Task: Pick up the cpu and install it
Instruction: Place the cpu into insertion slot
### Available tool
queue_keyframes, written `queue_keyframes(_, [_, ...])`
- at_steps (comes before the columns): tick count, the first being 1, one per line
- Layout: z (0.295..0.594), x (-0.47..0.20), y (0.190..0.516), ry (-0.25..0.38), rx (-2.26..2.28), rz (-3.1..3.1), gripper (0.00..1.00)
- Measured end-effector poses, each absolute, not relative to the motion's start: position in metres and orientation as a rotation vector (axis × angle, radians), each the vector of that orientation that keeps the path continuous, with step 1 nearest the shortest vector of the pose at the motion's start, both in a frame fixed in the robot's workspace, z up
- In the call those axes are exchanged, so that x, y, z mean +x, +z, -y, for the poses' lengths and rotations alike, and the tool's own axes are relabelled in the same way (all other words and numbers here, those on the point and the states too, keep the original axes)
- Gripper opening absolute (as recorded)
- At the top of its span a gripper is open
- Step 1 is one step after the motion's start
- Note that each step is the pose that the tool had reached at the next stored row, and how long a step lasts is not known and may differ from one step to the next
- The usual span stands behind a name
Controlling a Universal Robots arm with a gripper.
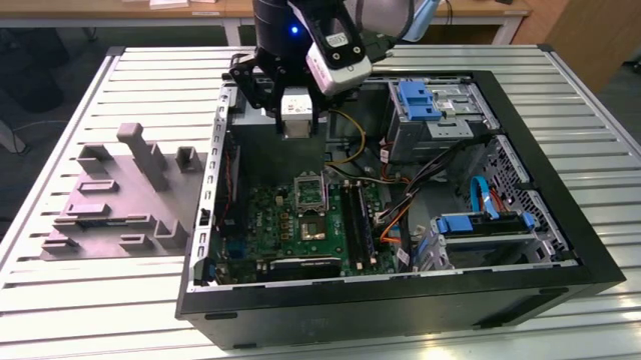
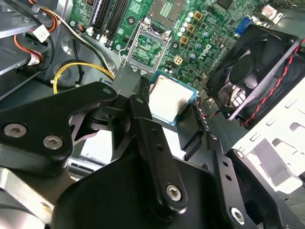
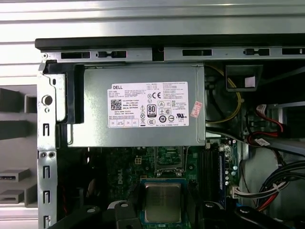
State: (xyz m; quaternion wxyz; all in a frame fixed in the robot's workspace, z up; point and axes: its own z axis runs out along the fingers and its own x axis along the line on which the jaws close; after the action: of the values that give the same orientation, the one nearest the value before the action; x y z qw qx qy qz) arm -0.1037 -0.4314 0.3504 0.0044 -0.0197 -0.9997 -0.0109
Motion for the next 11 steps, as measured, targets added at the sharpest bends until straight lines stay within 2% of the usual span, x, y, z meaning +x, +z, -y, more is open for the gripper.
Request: queue_keyframes(11, [0.4378, -0.1037, 0.3444, -0.034, -0.062, 3.132, 0.47])
